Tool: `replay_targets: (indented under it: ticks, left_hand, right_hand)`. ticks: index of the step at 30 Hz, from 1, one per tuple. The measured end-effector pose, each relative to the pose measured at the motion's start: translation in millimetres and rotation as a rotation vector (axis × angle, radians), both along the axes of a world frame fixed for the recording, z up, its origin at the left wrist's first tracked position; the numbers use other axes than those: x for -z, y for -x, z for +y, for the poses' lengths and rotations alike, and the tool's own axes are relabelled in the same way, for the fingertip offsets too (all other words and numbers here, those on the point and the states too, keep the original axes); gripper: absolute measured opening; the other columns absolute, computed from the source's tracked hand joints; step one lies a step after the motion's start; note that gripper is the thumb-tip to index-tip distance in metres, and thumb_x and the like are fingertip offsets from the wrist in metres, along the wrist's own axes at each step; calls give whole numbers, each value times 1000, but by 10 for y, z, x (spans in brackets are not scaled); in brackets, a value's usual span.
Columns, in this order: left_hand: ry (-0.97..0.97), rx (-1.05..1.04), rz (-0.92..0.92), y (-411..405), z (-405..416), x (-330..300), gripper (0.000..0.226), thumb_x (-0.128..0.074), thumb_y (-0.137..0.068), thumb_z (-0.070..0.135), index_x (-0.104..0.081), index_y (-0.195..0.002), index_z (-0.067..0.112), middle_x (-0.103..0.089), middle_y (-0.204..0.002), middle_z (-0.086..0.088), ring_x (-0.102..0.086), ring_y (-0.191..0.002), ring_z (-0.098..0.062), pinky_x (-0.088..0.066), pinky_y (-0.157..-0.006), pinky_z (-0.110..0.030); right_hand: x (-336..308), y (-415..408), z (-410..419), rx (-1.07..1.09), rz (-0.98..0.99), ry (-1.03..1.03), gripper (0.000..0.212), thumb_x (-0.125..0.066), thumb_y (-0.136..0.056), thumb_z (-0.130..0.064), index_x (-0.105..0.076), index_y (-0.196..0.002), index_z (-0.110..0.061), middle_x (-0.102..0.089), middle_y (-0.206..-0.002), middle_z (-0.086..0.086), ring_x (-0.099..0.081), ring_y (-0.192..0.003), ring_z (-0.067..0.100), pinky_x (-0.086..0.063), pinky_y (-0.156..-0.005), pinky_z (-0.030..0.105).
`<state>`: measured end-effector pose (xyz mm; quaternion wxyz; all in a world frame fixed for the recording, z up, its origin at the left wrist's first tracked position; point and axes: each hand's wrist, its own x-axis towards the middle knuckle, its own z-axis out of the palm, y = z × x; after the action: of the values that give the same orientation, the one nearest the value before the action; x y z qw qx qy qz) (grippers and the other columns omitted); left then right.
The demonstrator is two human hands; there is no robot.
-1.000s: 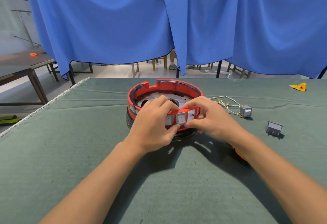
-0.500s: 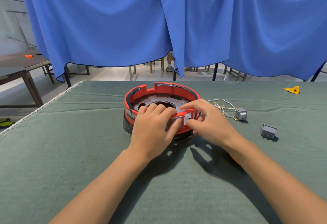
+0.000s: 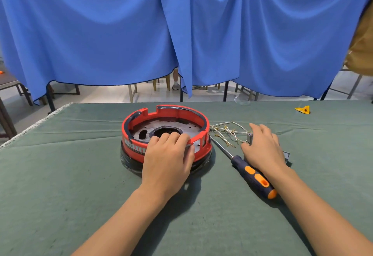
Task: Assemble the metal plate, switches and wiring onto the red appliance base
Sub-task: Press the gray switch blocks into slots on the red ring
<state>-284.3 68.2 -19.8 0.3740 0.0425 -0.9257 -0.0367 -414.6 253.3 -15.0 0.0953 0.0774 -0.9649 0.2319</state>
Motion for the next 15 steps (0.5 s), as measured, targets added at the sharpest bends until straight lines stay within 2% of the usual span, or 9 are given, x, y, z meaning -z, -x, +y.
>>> replay_targets:
  ticks: [2,5,8,11,13,15]
  left_hand:
    - [-4,9,7,4,3,8,24,-50,-87,32,-67,-89,15,-67,-82,1,-61,-74,-24,-48,-66,-38]
    - [-5,23,4,2,0,9,29,-45,-88,34,-67,-89,15,-67,-82,1,-61,-75,-23,-48,-67,-39]
    - [-14,29,0,-8,-15,9,31,-43,-88,35,-67,-90,16,-67,-84,2,-62,-76,-22,-48,-70,-39]
    - [-41,46,4,-31,-22,9,32,-42,-88,36,-67,-91,17,-67,-84,3,-61,-77,-20,-47,-71,-37]
    - [-52,59,7,-49,-24,10,32,-43,-87,36,-68,-91,17,-68,-85,4,-62,-77,-19,-47,-70,-35]
    - [-60,68,12,-65,-24,11,32,-43,-87,36,-68,-91,17,-68,-85,4,-62,-77,-19,-47,-69,-35]
  right_hand:
    - [26,27,63,-1,-35,-53,52,-51,-89,-18,-39,-140,-21,-38,-146,7,-37,-127,33,-33,-100,39]
    - [42,34,41,-38,20,-67,38,-54,-88,-15,-52,-125,-24,-48,-130,5,-45,-116,29,-36,-91,35]
    - [61,44,-17,-76,-13,-11,42,-57,-89,-13,-51,-129,-22,-44,-128,7,-49,-115,29,-43,-90,36]
    - [70,66,2,-21,-51,-11,43,-57,-89,-12,-50,-131,-20,-37,-132,9,-52,-110,33,-41,-80,32]
    - [68,82,25,-6,-45,-33,41,-57,-90,-14,-50,-130,-21,-42,-133,9,-53,-109,33,-40,-77,31]
    - [57,79,28,-17,-28,-60,37,-58,-90,-18,-50,-126,-22,-54,-127,9,-53,-110,31,-42,-76,32]
